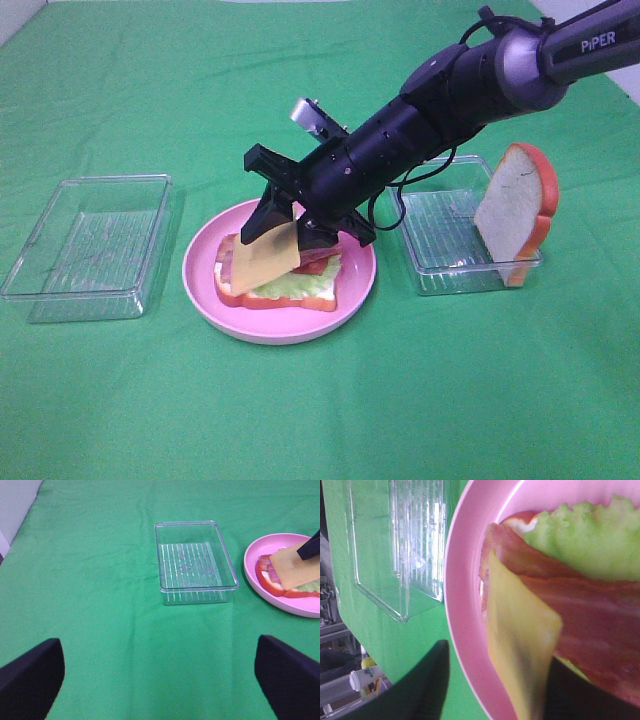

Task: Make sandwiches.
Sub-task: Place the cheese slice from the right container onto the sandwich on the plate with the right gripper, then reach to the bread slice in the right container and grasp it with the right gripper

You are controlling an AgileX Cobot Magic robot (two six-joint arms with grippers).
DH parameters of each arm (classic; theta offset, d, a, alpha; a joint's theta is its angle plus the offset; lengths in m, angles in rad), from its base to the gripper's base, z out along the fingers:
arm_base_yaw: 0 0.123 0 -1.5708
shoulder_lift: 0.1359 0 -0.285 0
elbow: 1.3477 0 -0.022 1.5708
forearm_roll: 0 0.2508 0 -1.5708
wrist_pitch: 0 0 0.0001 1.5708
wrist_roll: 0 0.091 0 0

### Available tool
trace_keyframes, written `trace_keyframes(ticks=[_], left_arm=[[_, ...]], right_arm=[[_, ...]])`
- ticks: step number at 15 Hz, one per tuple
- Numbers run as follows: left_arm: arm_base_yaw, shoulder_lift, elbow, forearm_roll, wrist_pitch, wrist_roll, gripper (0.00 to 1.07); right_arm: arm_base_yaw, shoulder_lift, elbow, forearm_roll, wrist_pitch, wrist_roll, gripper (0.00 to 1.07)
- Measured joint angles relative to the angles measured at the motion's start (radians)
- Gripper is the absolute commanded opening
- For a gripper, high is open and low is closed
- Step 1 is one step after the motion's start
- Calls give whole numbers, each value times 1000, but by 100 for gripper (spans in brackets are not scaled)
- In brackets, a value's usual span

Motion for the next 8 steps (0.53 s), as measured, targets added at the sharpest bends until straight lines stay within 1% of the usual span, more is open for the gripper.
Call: trace_keyframes(ticks=[1, 2, 3, 5, 6, 7, 8], left_arm=[[0, 0, 0, 0, 0, 0, 96], [0, 0, 0, 0, 0, 0, 96], [0, 0, 0, 0, 0, 0, 96], [0, 0, 0, 0, 0, 0, 96], [0, 0, 0, 0, 0, 0, 96], [0, 0, 0, 0, 0, 0, 96], [0, 0, 0, 0, 0, 0, 96]], right_arm=[[0, -9, 0, -28, -7, 8, 73], [0, -28, 0, -72, -15, 22, 77], [0, -52, 0, -127, -27, 53, 77], [0, -116, 0, -315, -37, 181, 78], [0, -151, 0, -408, -33, 245, 81], [0, -171, 0, -461, -31, 283, 82], [0, -210, 0, -567, -20, 362, 85]])
